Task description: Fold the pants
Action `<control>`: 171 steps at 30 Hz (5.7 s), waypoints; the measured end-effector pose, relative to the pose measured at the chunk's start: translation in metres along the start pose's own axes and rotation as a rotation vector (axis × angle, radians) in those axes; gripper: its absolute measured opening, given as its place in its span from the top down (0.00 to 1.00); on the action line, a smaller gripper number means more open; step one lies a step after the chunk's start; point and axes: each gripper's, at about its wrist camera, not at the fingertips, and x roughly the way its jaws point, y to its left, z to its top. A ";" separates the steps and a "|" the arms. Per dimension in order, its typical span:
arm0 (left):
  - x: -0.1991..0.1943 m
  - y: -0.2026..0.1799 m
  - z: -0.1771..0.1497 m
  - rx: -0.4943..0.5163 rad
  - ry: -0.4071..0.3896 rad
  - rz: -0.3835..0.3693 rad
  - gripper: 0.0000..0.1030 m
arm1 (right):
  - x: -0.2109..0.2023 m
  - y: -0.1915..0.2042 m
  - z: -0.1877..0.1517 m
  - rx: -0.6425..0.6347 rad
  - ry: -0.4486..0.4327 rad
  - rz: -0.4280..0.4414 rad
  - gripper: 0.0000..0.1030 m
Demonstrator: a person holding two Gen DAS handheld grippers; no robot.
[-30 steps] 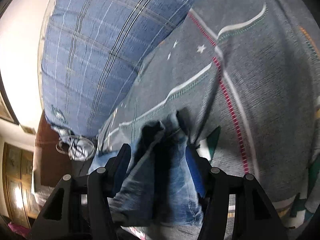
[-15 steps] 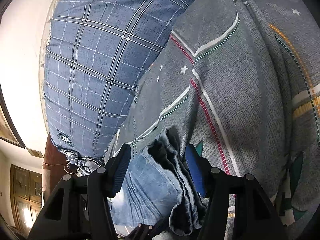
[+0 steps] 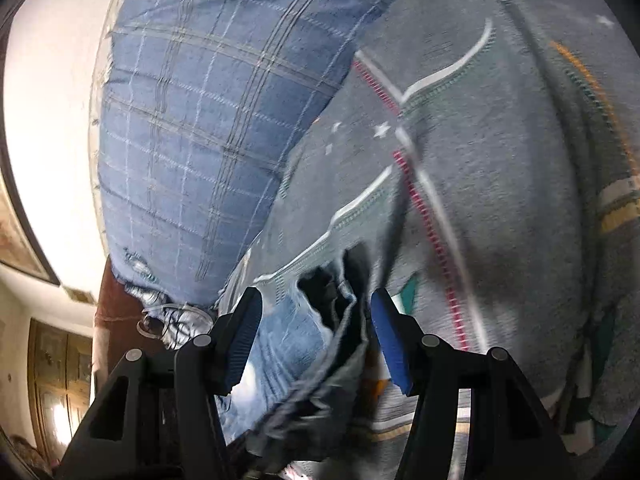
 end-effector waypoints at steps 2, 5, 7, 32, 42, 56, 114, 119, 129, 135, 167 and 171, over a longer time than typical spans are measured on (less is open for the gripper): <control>-0.011 0.006 0.003 -0.030 -0.025 -0.013 0.82 | 0.011 0.005 -0.003 -0.019 0.051 0.021 0.44; -0.019 0.006 0.000 -0.046 -0.037 -0.024 0.82 | 0.027 0.011 -0.009 -0.032 0.110 0.015 0.44; -0.018 0.003 -0.002 -0.035 -0.028 -0.023 0.82 | 0.035 0.017 -0.012 -0.056 0.139 0.013 0.44; -0.139 0.138 -0.021 -0.427 -0.081 -0.179 0.82 | 0.146 0.199 -0.111 -0.472 0.210 0.021 0.91; -0.128 0.212 -0.071 -0.713 0.050 0.070 0.74 | 0.267 0.178 -0.170 -0.488 0.393 -0.142 0.64; -0.148 0.196 -0.051 -0.569 -0.056 0.240 0.41 | 0.142 0.166 -0.135 -0.453 0.181 -0.025 0.56; -0.263 0.359 -0.134 -1.235 -0.428 0.239 0.23 | 0.207 0.215 -0.230 -0.610 0.282 0.073 0.30; -0.262 0.368 -0.130 -1.266 -0.478 0.276 0.62 | 0.212 0.216 -0.234 -0.621 0.295 0.059 0.30; -0.265 0.260 -0.064 -0.661 -0.465 0.603 0.80 | 0.264 0.275 -0.228 -0.630 0.515 0.174 0.30; -0.234 0.204 -0.043 -0.324 -0.383 0.705 0.81 | 0.303 0.333 -0.224 -0.694 0.682 0.182 0.30; -0.142 0.090 -0.033 0.217 -0.127 0.343 0.74 | 0.153 0.176 -0.146 -0.451 0.385 0.128 0.76; -0.097 0.100 -0.035 0.151 -0.011 0.308 0.68 | 0.170 0.108 -0.132 -0.302 0.421 -0.053 0.66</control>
